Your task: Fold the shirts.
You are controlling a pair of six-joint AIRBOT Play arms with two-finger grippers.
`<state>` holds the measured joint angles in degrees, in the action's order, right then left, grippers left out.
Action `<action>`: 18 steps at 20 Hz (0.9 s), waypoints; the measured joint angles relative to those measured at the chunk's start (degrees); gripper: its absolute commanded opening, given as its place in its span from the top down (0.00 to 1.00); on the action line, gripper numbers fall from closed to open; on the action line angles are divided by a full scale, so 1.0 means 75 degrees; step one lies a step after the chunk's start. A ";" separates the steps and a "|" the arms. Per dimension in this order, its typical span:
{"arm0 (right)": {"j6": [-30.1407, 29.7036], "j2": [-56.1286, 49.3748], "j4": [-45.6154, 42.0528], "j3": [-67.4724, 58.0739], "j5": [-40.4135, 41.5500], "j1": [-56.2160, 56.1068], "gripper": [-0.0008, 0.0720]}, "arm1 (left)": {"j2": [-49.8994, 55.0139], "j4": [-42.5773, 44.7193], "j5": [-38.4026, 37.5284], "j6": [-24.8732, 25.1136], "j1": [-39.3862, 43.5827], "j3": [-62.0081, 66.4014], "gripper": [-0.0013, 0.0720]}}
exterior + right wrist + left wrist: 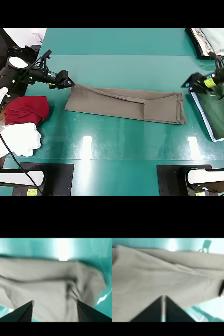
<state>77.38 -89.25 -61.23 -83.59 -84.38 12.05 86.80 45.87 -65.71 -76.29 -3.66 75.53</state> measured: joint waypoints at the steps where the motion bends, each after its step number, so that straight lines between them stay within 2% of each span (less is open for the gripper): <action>1: -0.0134 0.0070 0.0067 0.0338 -0.0023 0.0236 0.10 | 0.0003 -0.0017 -0.0052 0.0052 0.0160 0.0017 0.93; 8: -0.1405 0.0204 0.0688 0.2358 0.0443 0.1323 0.10 | 0.0003 -0.0064 0.0093 0.0195 0.1480 0.0055 0.93; 11: -0.1900 0.0090 0.1201 0.2760 0.0775 0.1451 0.10 | 0.0003 -0.0058 0.0230 0.0204 0.1886 0.0055 0.93; 14: -0.2151 -0.0329 0.1574 0.2728 0.0641 0.1370 0.10 | 0.0003 -0.0058 0.0341 0.0201 0.2192 0.0055 0.93; 15: -0.2189 -0.0501 0.1719 0.2678 0.0484 0.1297 0.13 | 0.0006 -0.0055 0.0376 0.0201 0.2270 0.0055 0.93; 17: -0.2250 -0.0758 0.1868 0.2573 0.0367 0.1102 0.26 | 0.0006 -0.0055 0.0449 0.0192 0.2372 0.0055 0.95; 18: -0.2273 -0.0854 0.1909 0.2535 0.0367 0.0976 0.39 | 0.0012 -0.0052 0.0498 0.0184 0.2404 0.0055 0.94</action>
<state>60.34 -95.66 -46.92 -64.58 -81.62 19.38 86.89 45.47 -61.98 -74.91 14.37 75.94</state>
